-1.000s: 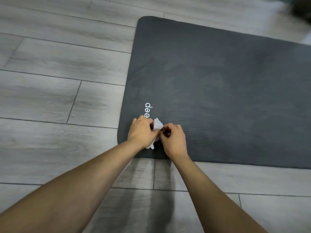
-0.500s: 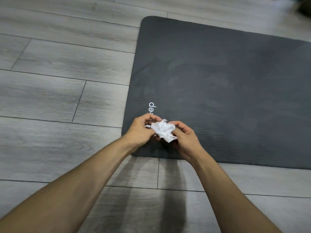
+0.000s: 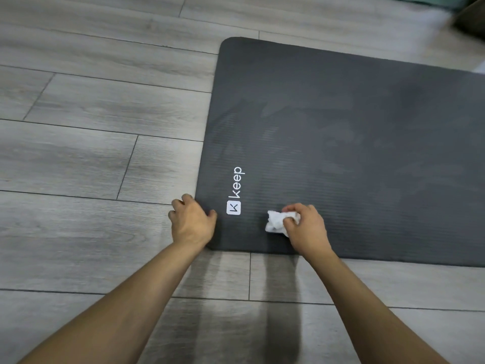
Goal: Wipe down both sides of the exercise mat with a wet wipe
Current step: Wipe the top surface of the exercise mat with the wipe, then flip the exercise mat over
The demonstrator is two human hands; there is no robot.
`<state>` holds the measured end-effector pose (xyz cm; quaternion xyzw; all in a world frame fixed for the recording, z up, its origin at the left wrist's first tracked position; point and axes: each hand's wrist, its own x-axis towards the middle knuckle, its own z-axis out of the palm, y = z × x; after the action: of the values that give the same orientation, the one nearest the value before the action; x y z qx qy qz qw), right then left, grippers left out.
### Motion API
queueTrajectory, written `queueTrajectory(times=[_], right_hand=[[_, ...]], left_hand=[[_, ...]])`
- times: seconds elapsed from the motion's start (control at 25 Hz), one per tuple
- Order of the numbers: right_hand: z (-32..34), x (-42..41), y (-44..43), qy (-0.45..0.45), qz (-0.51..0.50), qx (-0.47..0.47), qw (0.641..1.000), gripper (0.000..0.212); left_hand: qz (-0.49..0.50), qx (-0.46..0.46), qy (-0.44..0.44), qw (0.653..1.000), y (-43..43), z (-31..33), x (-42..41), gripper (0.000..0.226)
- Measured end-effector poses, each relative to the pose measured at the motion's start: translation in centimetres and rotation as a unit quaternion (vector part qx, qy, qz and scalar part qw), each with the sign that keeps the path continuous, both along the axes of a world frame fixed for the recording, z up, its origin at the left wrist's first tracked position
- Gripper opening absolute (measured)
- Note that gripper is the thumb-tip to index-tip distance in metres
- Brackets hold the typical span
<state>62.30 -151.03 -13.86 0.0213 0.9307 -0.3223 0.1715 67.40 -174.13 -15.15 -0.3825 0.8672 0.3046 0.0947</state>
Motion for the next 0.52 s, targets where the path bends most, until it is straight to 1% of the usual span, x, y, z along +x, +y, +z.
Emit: queueTrajectory(times=[0.08,0.12,0.2,0.24,0.32,0.36,0.4,0.44,0.48,0.52], right_hand=[[0.2,0.2,0.7,0.022,-0.014,0.021,0.999,0.019],[0.4,0.3,0.9,0.032,-0.008,0.029,0.999,0.022],[1.1,0.6,0.8,0.059,0.039,0.052,0.996,0.027],[1.5,0.6,0.3,0.077,0.076,0.061,0.992,0.025],[2.6,1.2,-1.6,0.117,0.159,0.065,0.978,0.011],[3.1,1.8,-2.9,0.132,0.208,0.067,0.967,0.02],[3.4,2.6,-4.5,0.144,0.257,0.081,0.952,0.039],[3.3,3.4,-6.2,0.156,0.301,0.118,0.933,0.058],[3.2,4.4,-7.7,0.175,0.33,0.158,0.914,0.071],[3.2,5.3,-9.0,0.19,0.345,0.186,0.9,0.075]], left_hand=[[0.063,0.044,-0.02,0.997,-0.1,-0.5,-0.7,0.064],[0.087,0.071,-0.013,0.994,-0.4,-0.5,-1.3,0.061],[0.101,0.122,0.044,0.986,-1.2,-0.3,-2.1,0.041],[0.099,0.137,0.073,0.983,-1.4,0.0,-2.2,0.031],[0.114,0.15,0.113,0.976,-1.5,0.5,-2.0,0.02],[0.131,0.157,0.129,0.97,-1.5,0.7,-1.9,0.019],[0.148,0.167,0.141,0.965,-1.5,1.0,-1.7,0.018],[0.166,0.18,0.153,0.957,-1.6,1.3,-1.7,0.018],[0.183,0.193,0.167,0.949,-1.6,1.9,-1.7,0.017],[0.188,0.194,0.179,0.946,-1.8,2.5,-1.6,0.017]])
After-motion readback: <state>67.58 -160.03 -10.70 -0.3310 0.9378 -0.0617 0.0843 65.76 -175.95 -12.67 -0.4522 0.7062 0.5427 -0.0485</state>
